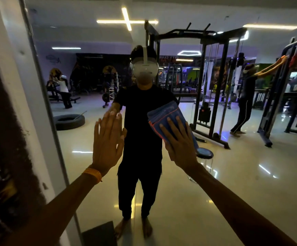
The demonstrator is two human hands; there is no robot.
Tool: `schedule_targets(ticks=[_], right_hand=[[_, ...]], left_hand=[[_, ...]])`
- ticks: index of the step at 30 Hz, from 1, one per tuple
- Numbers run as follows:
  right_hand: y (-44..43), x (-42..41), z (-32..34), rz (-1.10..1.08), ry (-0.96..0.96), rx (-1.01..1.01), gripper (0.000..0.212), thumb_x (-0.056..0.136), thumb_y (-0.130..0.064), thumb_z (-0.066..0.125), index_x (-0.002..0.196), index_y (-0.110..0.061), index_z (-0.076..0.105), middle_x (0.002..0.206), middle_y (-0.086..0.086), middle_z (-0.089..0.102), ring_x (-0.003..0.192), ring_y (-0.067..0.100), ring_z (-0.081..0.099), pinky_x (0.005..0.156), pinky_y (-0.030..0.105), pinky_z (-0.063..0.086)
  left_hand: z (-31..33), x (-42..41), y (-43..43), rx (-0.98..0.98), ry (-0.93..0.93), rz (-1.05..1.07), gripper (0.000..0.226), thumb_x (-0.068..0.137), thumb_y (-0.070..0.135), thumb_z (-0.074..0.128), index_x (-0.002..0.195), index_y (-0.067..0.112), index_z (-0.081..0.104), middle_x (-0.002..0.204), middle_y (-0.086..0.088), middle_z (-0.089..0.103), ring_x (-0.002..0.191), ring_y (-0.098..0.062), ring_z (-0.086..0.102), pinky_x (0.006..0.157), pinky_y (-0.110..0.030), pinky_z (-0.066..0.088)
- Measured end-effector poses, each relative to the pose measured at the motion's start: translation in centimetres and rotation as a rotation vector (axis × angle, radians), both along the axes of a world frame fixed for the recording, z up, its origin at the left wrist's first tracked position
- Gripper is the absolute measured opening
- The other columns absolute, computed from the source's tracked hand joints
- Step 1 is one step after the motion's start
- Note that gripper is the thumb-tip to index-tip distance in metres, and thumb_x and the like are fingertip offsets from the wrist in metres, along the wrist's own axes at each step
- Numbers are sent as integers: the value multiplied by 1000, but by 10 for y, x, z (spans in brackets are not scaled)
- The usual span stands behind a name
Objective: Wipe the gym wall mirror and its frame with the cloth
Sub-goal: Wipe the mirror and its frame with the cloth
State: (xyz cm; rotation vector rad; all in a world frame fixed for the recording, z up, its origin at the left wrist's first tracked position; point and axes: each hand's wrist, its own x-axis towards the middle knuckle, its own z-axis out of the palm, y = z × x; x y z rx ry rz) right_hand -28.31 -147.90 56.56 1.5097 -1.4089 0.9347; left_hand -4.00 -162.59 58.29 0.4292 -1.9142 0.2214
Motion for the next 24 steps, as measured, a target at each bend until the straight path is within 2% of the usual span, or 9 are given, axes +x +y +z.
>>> schedule_targets(ticks=[3, 5, 7, 10, 15, 20, 24], right_hand=[[7, 12, -36, 82, -108, -5, 51, 113, -37, 31, 162, -25, 21, 170, 4, 17, 157, 39, 12, 126, 64, 12], [8, 23, -58, 120, -207, -2, 52, 114, -35, 32, 163, -28, 17, 169, 7, 20, 157, 40, 12, 126, 64, 13], [8, 40, -79, 149, -292, 9, 54, 113, -31, 34, 164, -30, 16, 168, 8, 21, 157, 39, 11, 126, 62, 13], [11, 64, -108, 131, -314, 73, 57, 112, -29, 34, 165, -32, 12, 170, 6, 17, 158, 37, 11, 127, 60, 11], [3, 96, -156, 4, -411, 133, 51, 113, -33, 31, 162, -21, 22, 168, 16, 24, 156, 41, 17, 127, 60, 13], [-12, 134, -216, -30, -317, 267, 51, 112, -35, 32, 160, -18, 28, 168, 17, 25, 157, 39, 17, 127, 58, 16], [-29, 155, -264, -95, -313, 295, 50, 112, -34, 34, 158, -15, 34, 168, 18, 23, 158, 36, 14, 128, 53, 15]], left_hand=[[-38, 8, 11, 44, -49, -52, 67, 105, 28, 40, 164, 10, 16, 172, -13, 10, 160, -32, 9, 129, -56, 6], [-60, 15, 15, 68, -75, -60, 69, 104, 28, 42, 165, 16, 12, 173, -7, 7, 161, -28, 7, 130, -52, 4], [-80, 23, 17, 97, -93, -45, 67, 104, 25, 45, 164, 13, 17, 173, -9, 10, 161, -27, 6, 130, -52, 4], [-109, 35, 18, 152, -123, -23, 65, 104, 24, 45, 163, 12, 21, 171, -14, 17, 161, -28, 8, 129, -55, 7], [-162, 63, 15, 165, -164, 29, 56, 111, 39, 30, 160, 12, 26, 167, -18, 27, 157, -33, 19, 130, -49, 6], [-227, 97, -1, 193, -203, 71, 58, 107, 35, 38, 159, 10, 28, 166, -20, 27, 157, -34, 19, 130, -50, 7], [-268, 118, -22, 193, -233, 65, 58, 109, 39, 33, 159, 11, 28, 166, -19, 27, 157, -33, 17, 129, -53, 9]])
